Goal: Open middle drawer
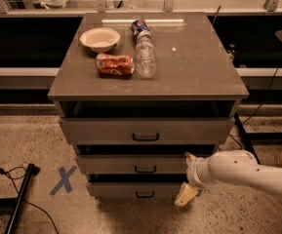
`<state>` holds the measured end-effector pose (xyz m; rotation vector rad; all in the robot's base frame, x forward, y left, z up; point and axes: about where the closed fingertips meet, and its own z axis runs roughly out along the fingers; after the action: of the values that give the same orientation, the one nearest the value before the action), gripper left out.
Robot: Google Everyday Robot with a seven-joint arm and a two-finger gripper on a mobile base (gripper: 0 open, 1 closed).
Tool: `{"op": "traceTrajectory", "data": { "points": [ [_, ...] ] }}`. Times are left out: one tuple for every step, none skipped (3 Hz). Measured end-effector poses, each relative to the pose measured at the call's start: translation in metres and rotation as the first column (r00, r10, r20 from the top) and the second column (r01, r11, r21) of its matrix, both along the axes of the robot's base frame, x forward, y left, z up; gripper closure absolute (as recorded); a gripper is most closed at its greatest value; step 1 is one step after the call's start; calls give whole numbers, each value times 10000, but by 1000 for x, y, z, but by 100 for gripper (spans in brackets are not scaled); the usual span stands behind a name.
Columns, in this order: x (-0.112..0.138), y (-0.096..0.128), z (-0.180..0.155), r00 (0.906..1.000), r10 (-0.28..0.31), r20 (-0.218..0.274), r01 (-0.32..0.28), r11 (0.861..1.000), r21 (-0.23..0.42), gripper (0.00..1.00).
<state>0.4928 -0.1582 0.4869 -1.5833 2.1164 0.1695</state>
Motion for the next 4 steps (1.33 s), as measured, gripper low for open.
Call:
{"op": "traceTrajectory", "data": {
  "points": [
    [29,5,-15,9999,-133,-22,133,9999,-3,0],
    [60,15,-27,9999,-76,-147,79,9997,227,0],
    [88,21,-46,9994,40,-331,-21,9984,569,0],
    [93,26,-55,9988,177,-451,-151,9982,576,27]
  ]
}}
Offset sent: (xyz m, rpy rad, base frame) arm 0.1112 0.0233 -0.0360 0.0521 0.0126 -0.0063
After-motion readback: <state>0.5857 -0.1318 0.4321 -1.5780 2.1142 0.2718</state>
